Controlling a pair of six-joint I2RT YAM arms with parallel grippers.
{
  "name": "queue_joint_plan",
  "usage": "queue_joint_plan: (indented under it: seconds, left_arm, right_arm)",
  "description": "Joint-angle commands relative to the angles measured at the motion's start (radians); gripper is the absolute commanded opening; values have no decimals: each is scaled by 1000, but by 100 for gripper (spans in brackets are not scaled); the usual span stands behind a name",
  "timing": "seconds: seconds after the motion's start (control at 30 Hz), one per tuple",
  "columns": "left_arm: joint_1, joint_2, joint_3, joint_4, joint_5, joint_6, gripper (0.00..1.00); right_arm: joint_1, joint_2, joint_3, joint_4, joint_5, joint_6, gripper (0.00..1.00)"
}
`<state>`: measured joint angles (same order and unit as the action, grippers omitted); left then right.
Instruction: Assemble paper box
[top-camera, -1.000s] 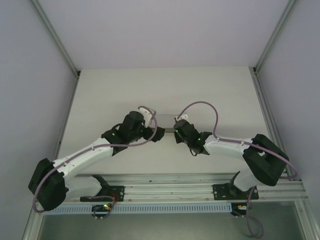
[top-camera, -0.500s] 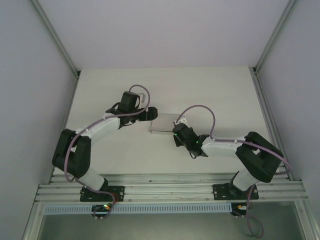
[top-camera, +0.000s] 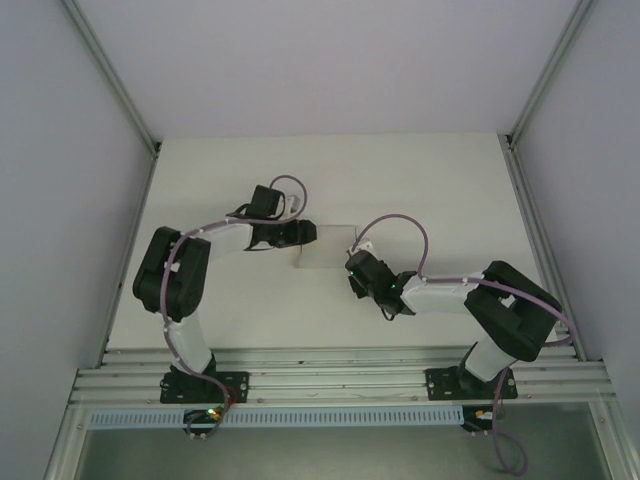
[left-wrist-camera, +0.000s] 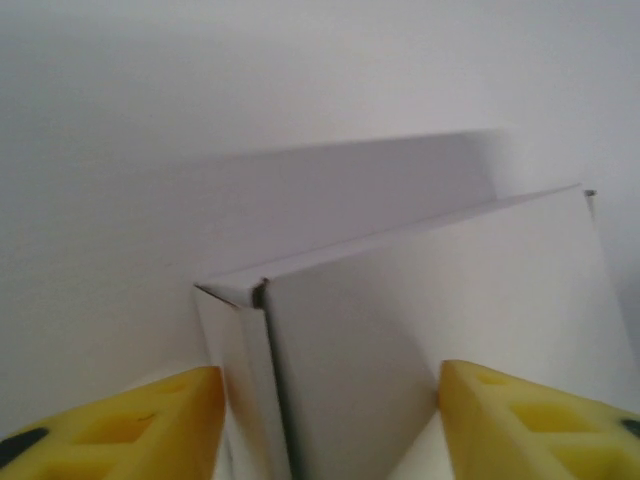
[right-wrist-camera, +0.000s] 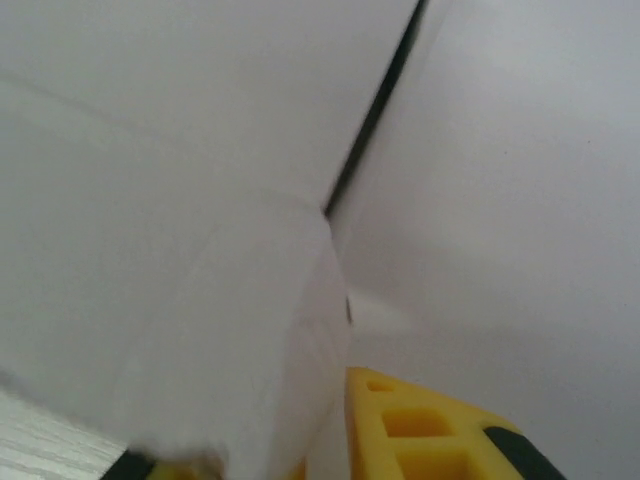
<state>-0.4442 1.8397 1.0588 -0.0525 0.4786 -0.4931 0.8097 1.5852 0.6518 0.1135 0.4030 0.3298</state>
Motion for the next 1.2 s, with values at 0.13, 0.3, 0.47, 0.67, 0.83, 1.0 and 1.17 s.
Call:
queue_joint_plan:
  seconds: [0.13, 0.3, 0.47, 0.67, 0.83, 1.0, 1.17]
  left_arm:
    - [22, 32, -58, 137, 102, -47, 38]
    - [22, 62, -60, 130, 71, -51, 30]
    - [48, 78, -63, 119, 39, -45, 27]
    - [55, 90, -97, 171, 54, -74, 20]
    - [91, 77, -172, 318, 108, -155, 14]
    - [120, 73, -253, 517, 169, -254, 11]
    - [138, 86, -281, 593, 181, -277, 11]
  right_arm:
    - [4, -30, 0, -127, -17, -15, 43]
    - [-3, -126, -15, -213, -34, -15, 68]
    - [-50, -269, -42, -304, -135, -30, 100]
    - [-193, -424, -78, -302, -298, 52, 100]
    - [-259, -447, -23, -271, -402, 152, 100]
    - [-334, -332, 94, -281, -506, 281, 100]
    - [-414, -169, 162, -123, -737, 405, 99]
